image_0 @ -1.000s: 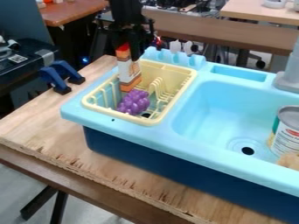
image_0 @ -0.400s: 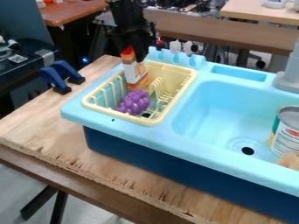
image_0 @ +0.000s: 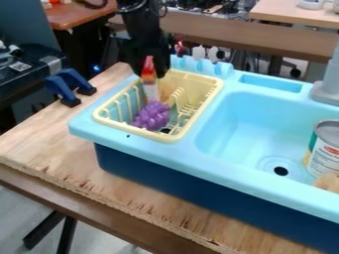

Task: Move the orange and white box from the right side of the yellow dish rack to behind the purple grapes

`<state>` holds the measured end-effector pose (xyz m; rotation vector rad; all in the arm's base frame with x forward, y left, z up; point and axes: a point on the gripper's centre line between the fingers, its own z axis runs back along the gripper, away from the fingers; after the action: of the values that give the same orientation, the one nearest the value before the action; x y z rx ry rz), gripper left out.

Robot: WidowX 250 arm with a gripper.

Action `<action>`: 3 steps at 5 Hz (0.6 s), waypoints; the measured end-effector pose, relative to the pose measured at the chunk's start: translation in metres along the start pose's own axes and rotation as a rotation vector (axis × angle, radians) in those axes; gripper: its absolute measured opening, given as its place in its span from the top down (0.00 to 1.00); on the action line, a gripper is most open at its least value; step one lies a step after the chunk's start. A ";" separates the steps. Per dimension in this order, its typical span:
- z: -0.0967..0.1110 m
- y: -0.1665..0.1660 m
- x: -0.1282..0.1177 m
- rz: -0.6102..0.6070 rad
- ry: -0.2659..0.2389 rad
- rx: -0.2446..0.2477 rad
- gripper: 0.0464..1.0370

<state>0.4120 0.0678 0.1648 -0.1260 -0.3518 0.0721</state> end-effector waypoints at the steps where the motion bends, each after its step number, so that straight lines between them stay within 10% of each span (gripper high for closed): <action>1: 0.017 0.000 0.000 0.035 -0.079 -0.026 0.03; 3: 0.036 -0.001 0.002 0.073 -0.153 -0.055 0.03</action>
<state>0.4015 0.0706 0.1996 -0.1888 -0.5026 0.1449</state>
